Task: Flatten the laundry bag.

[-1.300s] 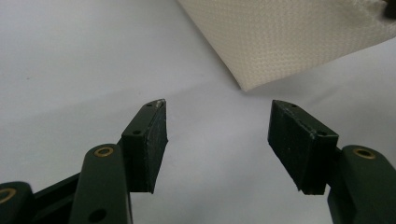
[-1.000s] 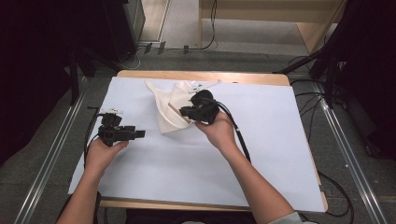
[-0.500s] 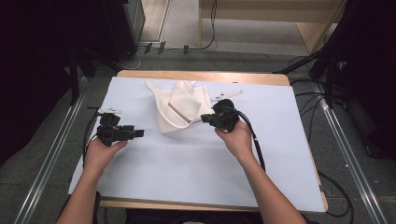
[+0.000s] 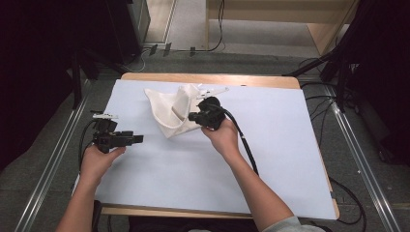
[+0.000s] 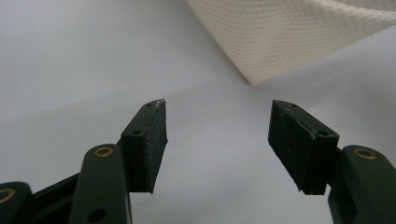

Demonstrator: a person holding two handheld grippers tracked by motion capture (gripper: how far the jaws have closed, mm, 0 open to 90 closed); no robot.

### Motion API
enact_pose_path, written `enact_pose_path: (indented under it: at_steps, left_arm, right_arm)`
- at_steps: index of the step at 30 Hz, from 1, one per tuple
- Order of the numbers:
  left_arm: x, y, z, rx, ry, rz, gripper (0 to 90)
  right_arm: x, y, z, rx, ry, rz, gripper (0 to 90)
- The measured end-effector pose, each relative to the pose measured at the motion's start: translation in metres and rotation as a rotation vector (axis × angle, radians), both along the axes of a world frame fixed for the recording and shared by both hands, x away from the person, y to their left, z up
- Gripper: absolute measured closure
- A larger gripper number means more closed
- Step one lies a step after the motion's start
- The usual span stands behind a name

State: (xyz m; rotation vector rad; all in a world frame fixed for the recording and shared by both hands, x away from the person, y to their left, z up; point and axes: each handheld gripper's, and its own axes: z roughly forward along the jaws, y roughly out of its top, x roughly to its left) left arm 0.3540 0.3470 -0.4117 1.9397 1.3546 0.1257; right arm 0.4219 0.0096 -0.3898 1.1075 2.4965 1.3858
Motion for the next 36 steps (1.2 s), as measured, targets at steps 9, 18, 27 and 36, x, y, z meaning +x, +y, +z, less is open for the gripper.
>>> enact_pose_path:
  at_steps: [9, 18, 27, 36]
  left_arm:
    - [-0.004, 0.009, 0.001, 0.004, -0.002, 0.005, 38.8]
    - [-0.005, 0.011, 0.001, -0.007, -0.004, 0.005, 38.4]
    - [0.020, 0.018, 0.002, -0.005, 0.008, 0.021, 32.6]
    - [0.064, 0.032, -0.001, -0.063, 0.038, 0.084, 29.8]
  right_arm:
    - [0.008, 0.040, -0.008, -0.022, 0.004, 0.051, 90.0]
    - [0.008, 0.031, -0.012, -0.045, 0.023, 0.047, 90.0]
    - [-0.003, 0.003, -0.016, -0.055, 0.037, 0.019, 90.0]
    - [-0.021, -0.028, -0.025, -0.059, 0.057, 0.002, 86.3]
